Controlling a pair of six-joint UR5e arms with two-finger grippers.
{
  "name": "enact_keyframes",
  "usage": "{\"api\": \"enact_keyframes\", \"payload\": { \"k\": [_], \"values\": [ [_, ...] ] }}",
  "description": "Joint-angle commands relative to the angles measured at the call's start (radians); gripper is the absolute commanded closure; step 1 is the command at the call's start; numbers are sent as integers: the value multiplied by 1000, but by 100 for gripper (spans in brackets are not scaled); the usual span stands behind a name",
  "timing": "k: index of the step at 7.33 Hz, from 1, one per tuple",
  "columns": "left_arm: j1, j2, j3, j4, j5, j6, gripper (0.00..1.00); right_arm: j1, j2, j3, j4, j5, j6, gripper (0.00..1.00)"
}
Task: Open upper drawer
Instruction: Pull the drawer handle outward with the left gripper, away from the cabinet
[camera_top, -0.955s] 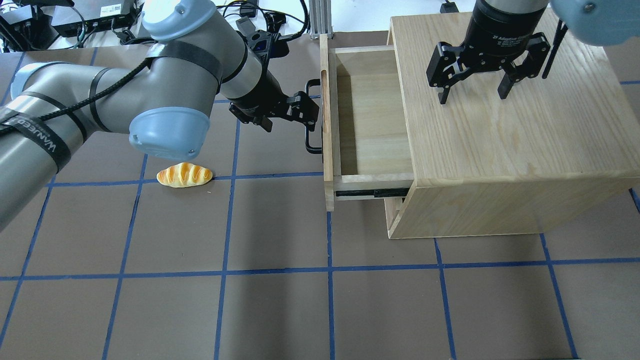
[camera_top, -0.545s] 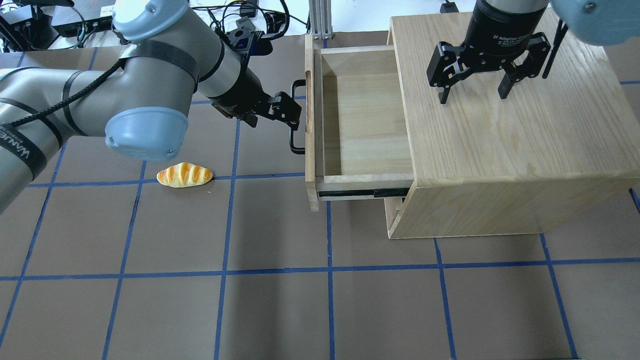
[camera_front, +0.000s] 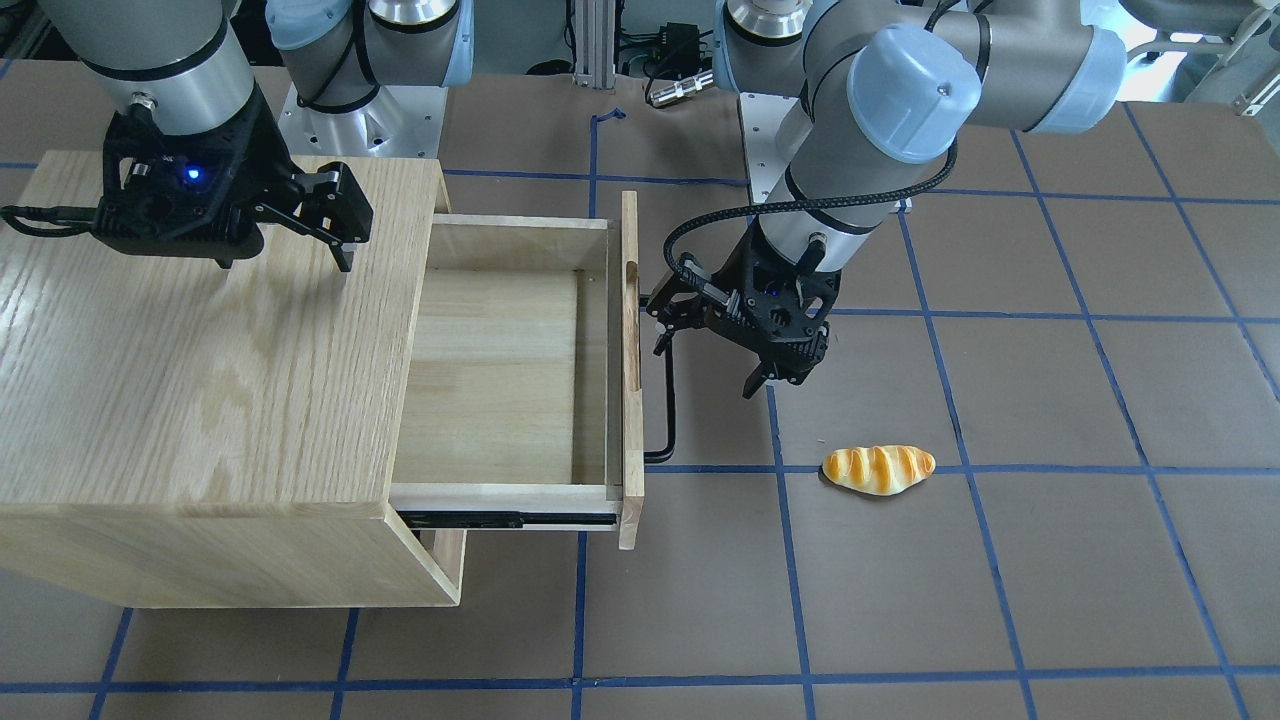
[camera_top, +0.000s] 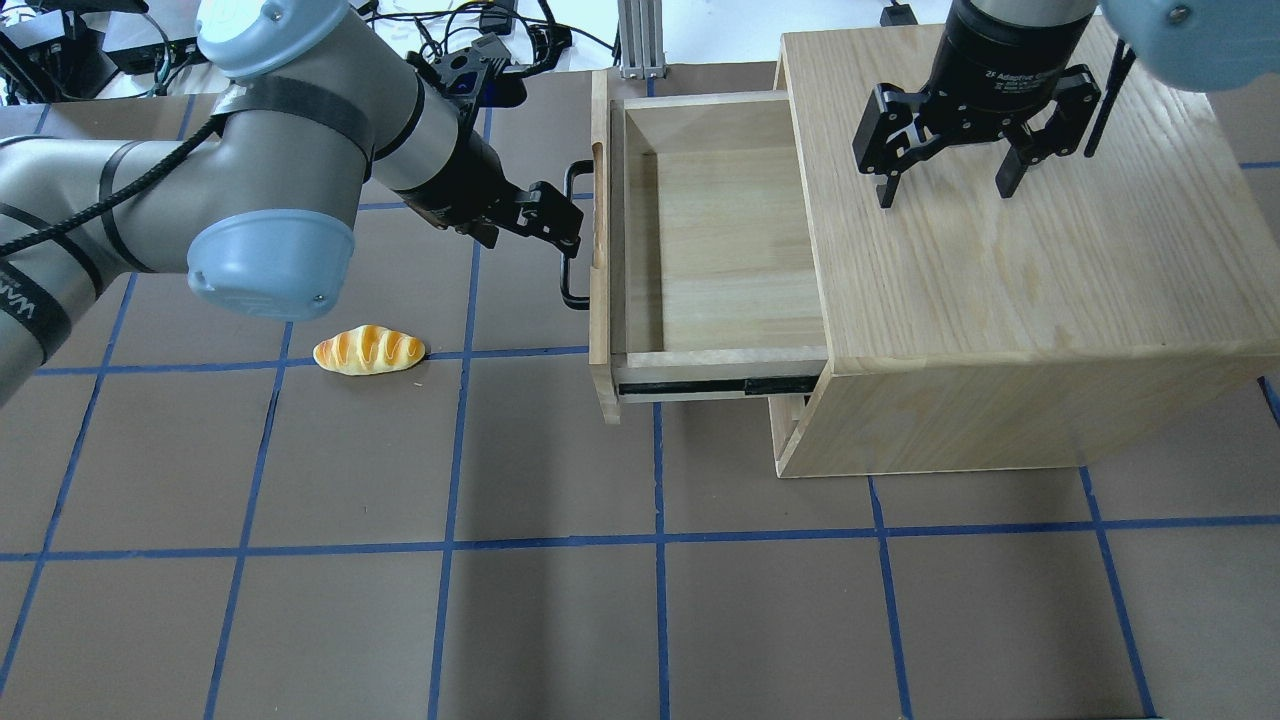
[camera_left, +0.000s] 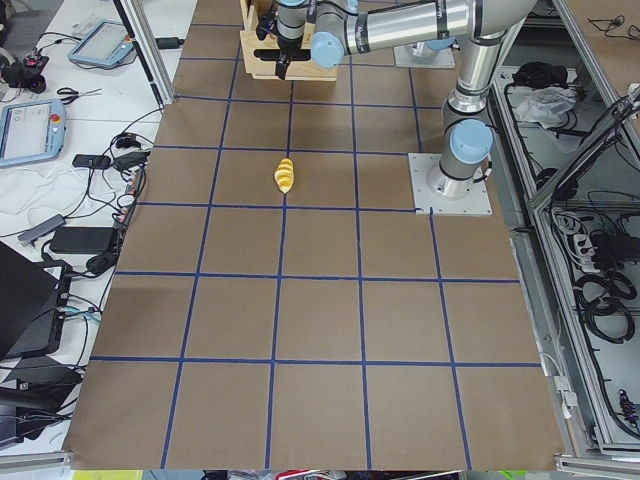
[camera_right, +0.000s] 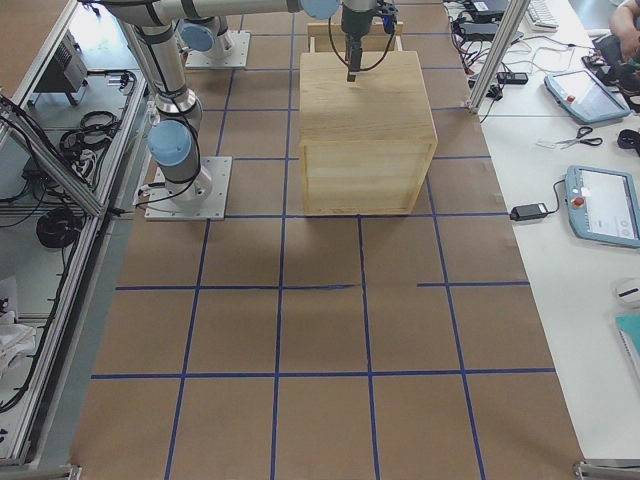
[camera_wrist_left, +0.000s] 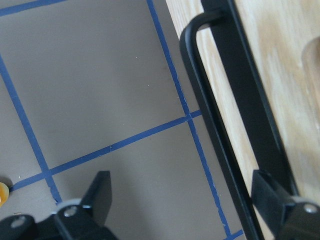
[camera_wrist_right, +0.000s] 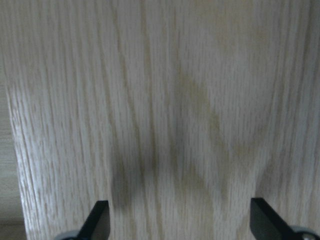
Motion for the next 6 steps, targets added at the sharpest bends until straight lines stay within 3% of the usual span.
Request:
{"api": "enact_keyframes", "payload": {
  "k": [1, 6],
  "values": [
    [8, 4, -2, 0, 1, 29, 0, 0, 0, 2, 0, 0, 0, 0],
    [32, 56, 28, -22, 4, 0, 0, 0, 0, 0, 0, 0, 1, 0]
  ]
}}
